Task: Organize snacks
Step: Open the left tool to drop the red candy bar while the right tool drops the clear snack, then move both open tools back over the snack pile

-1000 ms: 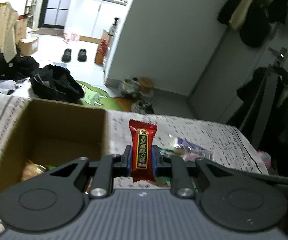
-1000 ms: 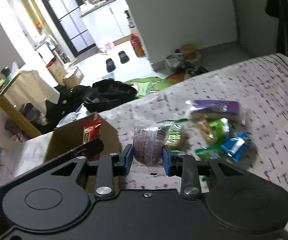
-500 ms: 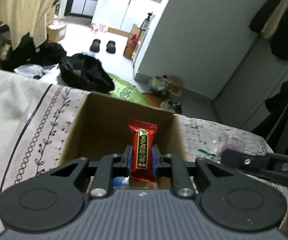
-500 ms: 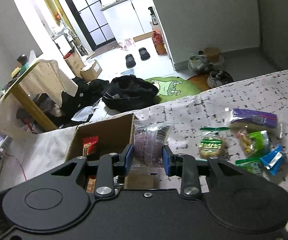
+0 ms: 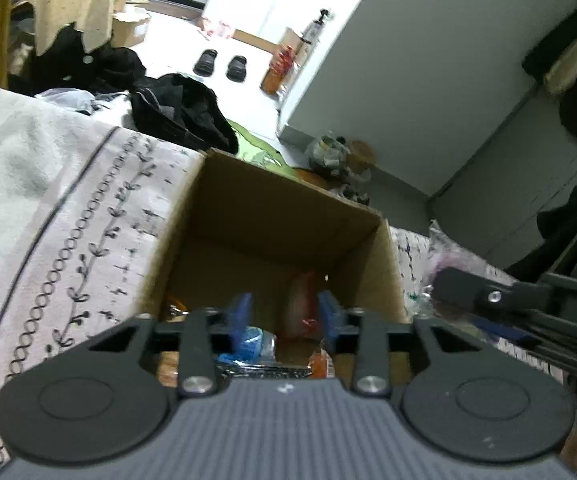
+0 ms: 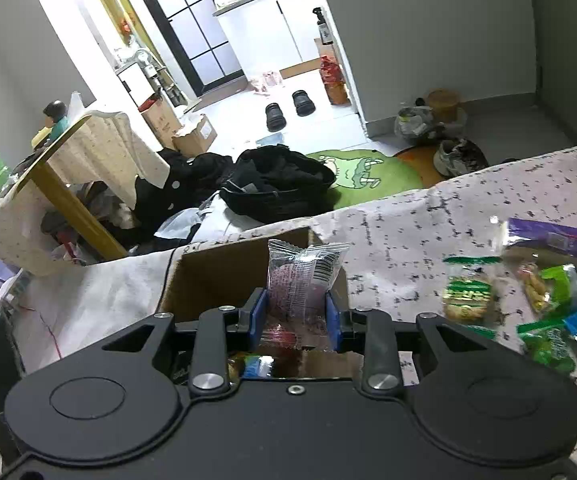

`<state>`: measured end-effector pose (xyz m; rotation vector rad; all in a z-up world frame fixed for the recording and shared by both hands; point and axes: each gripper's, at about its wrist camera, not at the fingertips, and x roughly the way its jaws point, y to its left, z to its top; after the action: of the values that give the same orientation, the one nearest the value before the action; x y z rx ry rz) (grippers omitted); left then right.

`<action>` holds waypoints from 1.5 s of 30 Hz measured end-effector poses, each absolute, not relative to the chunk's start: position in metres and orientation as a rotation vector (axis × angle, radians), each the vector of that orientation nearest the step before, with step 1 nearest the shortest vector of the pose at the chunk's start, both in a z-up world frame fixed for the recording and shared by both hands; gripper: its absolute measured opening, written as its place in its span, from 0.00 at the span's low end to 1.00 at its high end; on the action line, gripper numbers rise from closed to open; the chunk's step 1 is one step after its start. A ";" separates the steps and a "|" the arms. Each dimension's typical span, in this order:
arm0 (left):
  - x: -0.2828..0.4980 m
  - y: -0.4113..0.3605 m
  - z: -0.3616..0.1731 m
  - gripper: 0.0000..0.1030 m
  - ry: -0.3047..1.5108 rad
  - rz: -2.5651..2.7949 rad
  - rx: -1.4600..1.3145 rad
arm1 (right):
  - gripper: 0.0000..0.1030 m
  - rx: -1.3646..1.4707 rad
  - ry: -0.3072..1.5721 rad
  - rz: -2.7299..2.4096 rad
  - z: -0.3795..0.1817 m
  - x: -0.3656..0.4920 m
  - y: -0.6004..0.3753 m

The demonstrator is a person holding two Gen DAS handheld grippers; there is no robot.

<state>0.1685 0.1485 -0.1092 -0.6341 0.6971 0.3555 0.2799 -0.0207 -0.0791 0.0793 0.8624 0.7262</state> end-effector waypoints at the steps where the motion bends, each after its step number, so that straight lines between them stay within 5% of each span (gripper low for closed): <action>1: 0.165 0.148 -0.105 0.42 0.685 0.367 -0.623 | 0.30 0.078 0.863 0.731 -0.079 0.280 -0.018; 11: 0.142 0.151 -0.085 0.63 0.655 0.438 -0.592 | 0.31 0.088 0.891 0.776 -0.084 0.280 -0.001; 14: 0.139 0.151 -0.081 0.69 0.637 0.445 -0.589 | 0.47 0.093 0.907 0.777 -0.085 0.282 -0.002; 19: 0.139 0.148 -0.079 0.76 0.649 0.464 -0.590 | 0.49 0.150 0.912 0.732 -0.085 0.289 -0.026; 24: 0.142 0.140 -0.078 0.81 0.658 0.470 -0.573 | 0.69 0.158 0.878 0.662 -0.083 0.288 -0.057; 45: 0.161 0.060 -0.052 1.00 0.630 0.458 -0.403 | 0.88 0.079 0.869 0.565 -0.085 0.274 -0.157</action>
<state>0.1613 0.0595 -0.0520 -0.4032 0.6303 0.4577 0.2743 -0.1568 -0.0852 0.0794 0.8687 0.5645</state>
